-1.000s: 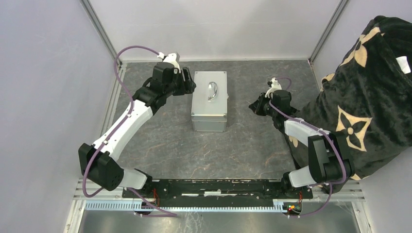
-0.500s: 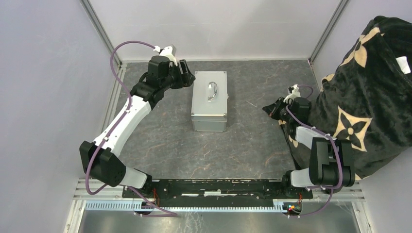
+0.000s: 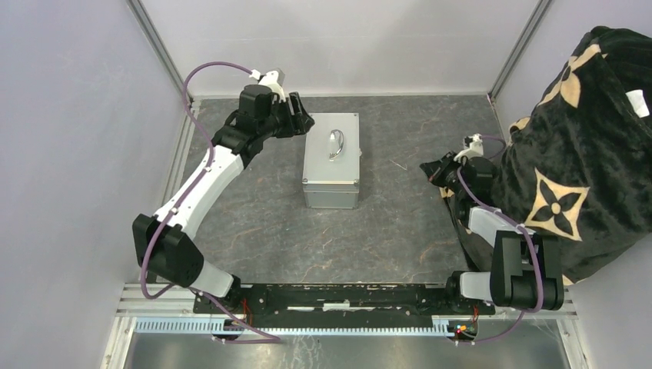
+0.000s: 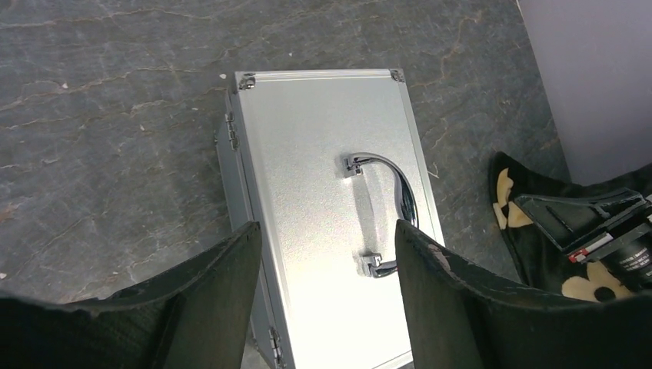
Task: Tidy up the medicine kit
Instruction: Close the medicine box at the center of the board.
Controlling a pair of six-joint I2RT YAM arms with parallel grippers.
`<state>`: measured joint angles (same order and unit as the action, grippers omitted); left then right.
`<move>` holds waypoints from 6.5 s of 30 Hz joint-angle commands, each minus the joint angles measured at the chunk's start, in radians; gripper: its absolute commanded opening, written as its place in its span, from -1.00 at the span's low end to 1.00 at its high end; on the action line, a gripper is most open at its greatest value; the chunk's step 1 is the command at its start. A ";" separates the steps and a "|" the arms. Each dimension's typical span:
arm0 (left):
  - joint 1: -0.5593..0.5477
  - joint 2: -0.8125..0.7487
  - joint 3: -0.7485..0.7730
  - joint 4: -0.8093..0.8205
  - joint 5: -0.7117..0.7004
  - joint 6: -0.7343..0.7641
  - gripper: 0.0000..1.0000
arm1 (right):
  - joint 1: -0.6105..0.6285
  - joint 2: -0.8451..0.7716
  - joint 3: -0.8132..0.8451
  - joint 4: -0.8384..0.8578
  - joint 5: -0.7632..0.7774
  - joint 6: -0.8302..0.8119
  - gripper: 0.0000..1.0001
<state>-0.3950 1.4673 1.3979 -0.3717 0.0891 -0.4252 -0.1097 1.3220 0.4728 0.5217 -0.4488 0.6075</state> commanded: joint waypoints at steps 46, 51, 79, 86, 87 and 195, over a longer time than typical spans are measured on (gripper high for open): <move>-0.140 0.286 0.190 -0.067 -0.025 0.113 0.31 | 0.537 0.262 -0.162 0.768 0.293 -0.072 -1.00; -0.140 0.302 0.193 -0.067 -0.023 0.113 0.30 | 0.562 0.315 -0.138 0.843 0.332 -0.169 -1.00; -0.140 0.309 0.139 -0.065 -0.049 0.116 0.11 | 0.632 0.536 0.063 0.818 0.376 -0.182 -1.00; -0.140 0.307 0.129 -0.064 -0.045 0.115 0.08 | 0.644 0.573 0.093 0.798 0.410 -0.177 -1.00; -0.140 0.306 0.127 -0.064 -0.044 0.115 0.08 | 0.646 0.577 0.096 0.799 0.416 -0.176 -1.00; -0.140 0.314 0.104 -0.066 -0.010 0.120 -0.05 | 0.691 0.616 0.115 1.000 0.726 0.056 -0.84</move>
<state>-0.5343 1.7760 1.5208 -0.3973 0.0616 -0.3351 0.5991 1.9312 0.5571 1.3876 0.2668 0.5838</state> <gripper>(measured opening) 0.479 0.078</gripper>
